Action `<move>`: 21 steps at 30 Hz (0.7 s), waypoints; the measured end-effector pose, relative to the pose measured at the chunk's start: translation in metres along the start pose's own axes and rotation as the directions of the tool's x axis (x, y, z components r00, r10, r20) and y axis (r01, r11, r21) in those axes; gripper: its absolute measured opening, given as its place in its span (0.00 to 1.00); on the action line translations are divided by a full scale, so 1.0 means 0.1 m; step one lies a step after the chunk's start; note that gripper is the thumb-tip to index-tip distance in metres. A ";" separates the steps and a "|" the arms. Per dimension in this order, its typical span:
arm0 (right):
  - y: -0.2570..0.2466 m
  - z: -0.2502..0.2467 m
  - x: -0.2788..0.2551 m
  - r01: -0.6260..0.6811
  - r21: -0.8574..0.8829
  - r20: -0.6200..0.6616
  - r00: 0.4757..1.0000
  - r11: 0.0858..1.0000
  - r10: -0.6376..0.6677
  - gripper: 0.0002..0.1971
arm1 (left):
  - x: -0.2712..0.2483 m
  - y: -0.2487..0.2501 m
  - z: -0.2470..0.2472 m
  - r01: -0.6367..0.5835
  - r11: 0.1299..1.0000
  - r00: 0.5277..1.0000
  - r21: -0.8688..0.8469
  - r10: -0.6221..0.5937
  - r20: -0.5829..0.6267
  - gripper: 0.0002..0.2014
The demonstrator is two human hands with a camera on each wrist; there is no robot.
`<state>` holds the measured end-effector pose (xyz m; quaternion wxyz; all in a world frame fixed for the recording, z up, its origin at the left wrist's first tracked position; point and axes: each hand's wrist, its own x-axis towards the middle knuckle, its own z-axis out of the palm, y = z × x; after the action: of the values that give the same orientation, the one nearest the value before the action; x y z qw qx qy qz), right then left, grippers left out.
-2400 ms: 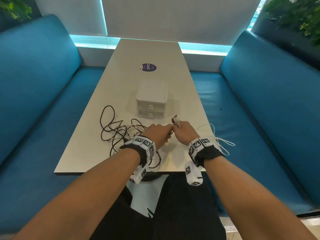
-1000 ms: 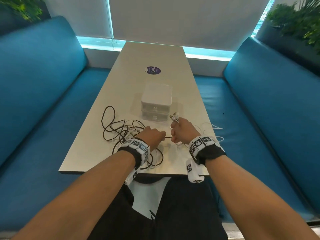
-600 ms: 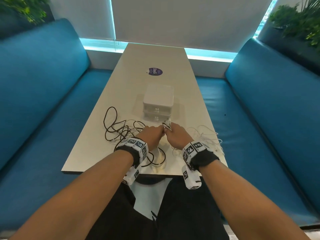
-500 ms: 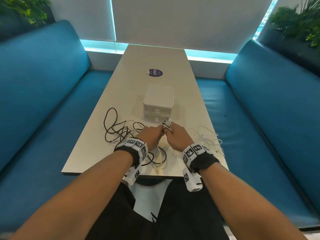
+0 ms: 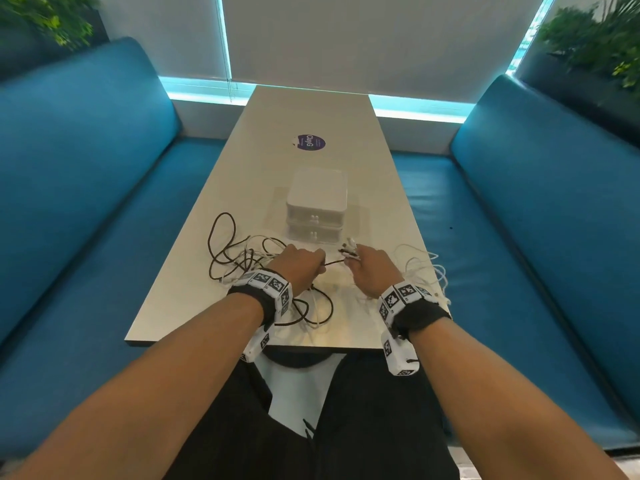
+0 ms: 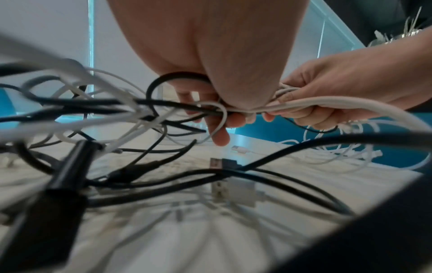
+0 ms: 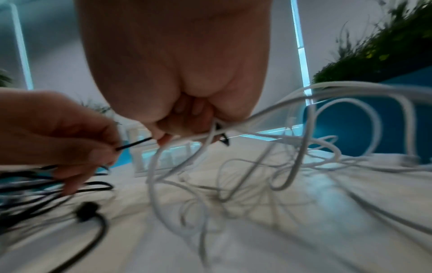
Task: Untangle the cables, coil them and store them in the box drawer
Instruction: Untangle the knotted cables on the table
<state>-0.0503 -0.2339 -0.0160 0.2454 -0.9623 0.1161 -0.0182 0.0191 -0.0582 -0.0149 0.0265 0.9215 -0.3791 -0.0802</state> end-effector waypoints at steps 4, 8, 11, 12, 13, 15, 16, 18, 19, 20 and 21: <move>0.36 -0.13 0.04 -0.201 -0.117 -0.070 0.978 0.973 0.194 0.15 | -0.03 -0.13 -0.02 0.019 0.994 0.990 0.108 -0.034 0.133 0.12; 0.29 -0.11 0.03 -0.172 -0.091 -0.132 0.978 0.981 0.160 0.17 | 0.00 -0.04 0.07 0.027 0.995 0.989 0.091 -0.040 0.141 0.12; 0.05 -0.03 -0.01 -0.042 0.016 -0.212 0.976 0.999 0.044 0.16 | 0.04 0.10 0.09 -0.011 0.993 0.990 0.119 -0.006 0.142 0.10; -0.03 -0.02 -0.04 0.003 0.046 -0.213 0.977 0.999 0.007 0.16 | 0.05 0.14 0.07 -0.027 0.993 0.991 0.116 0.012 0.131 0.10; -0.08 0.00 -0.06 0.047 0.069 -0.207 0.978 0.996 -0.032 0.18 | 0.05 0.17 0.05 -0.039 0.992 0.993 0.119 0.025 0.118 0.10; -0.15 0.03 -0.08 0.095 0.082 -0.173 0.982 0.992 -0.080 0.22 | 0.03 0.20 0.01 -0.056 0.991 0.993 0.118 0.043 0.109 0.10; -0.16 0.04 -0.09 0.099 0.076 -0.146 0.985 0.992 -0.087 0.20 | 0.02 0.20 0.00 -0.062 0.993 0.993 0.105 0.050 0.109 0.10; -0.18 0.05 -0.10 0.092 0.063 -0.082 0.993 0.994 -0.087 0.13 | 0.02 0.18 -0.01 -0.076 0.994 0.993 0.075 0.069 0.091 0.09; -0.18 0.04 -0.10 0.082 0.065 -0.044 0.996 0.995 -0.079 0.12 | 0.02 0.17 -0.01 -0.084 0.994 0.994 0.068 0.079 0.069 0.09; -0.17 0.02 -0.10 0.056 0.074 -0.004 0.998 0.996 -0.056 0.14 | 0.02 0.15 -0.02 -0.089 0.994 0.996 0.058 0.087 0.034 0.09; -0.16 0.02 -0.09 0.029 0.091 0.034 0.999 0.995 -0.033 0.16 | 0.02 0.14 -0.02 -0.088 0.995 0.996 0.047 0.088 0.006 0.09</move>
<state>-0.0552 -0.2178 -0.0098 0.2902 -0.9521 0.0958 -0.0102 0.0116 -0.0695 -0.0116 0.0076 0.9042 -0.4209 -0.0717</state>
